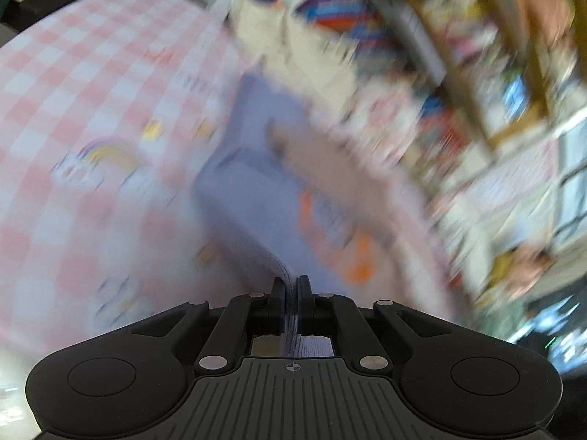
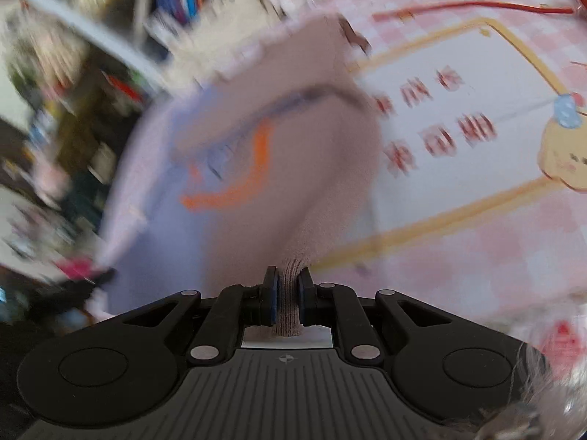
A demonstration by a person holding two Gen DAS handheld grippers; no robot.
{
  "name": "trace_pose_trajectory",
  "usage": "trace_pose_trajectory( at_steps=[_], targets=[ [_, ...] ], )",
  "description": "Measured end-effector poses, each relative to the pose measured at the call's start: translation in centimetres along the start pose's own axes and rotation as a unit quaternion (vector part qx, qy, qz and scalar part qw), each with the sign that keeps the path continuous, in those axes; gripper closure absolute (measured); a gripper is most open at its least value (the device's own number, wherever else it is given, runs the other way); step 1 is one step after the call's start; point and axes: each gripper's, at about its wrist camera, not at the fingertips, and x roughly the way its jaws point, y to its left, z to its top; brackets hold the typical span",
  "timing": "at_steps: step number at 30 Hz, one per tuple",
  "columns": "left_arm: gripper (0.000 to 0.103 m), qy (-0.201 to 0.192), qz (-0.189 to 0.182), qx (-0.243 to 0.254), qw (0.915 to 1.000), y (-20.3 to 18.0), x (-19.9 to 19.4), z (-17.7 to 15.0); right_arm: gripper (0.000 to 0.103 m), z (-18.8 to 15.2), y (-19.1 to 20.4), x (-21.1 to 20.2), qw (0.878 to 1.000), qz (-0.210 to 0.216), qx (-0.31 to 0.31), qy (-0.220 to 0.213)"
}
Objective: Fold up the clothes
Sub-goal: 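Lift the hem with both grippers and fold it up toward the collar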
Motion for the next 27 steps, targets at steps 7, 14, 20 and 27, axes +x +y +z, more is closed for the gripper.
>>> trace_pose_trajectory(
  at_steps=[7, 14, 20, 27],
  targets=[
    [0.099, -0.114, -0.079, -0.062, 0.9884, -1.0, 0.7, 5.8, 0.093, 7.1, 1.0, -0.2, 0.981, 0.127, 0.072, -0.128],
    [0.099, -0.145, -0.053, -0.078, 0.985, -1.5, 4.1, 11.7, 0.093, 13.5, 1.4, 2.5, 0.974, 0.108, 0.091, -0.179],
    [0.099, -0.124, -0.007, -0.073, 0.9895, -1.1, 8.2, 14.3, 0.093, 17.1, 0.4, 7.1, 0.977, 0.056, 0.113, -0.173],
    [0.093, -0.081, 0.056, -0.076, 0.9922, 0.5, 12.2, 15.8, 0.09, 18.9, -1.4, 11.9, 0.979, 0.013, 0.134, -0.15]
  ],
)
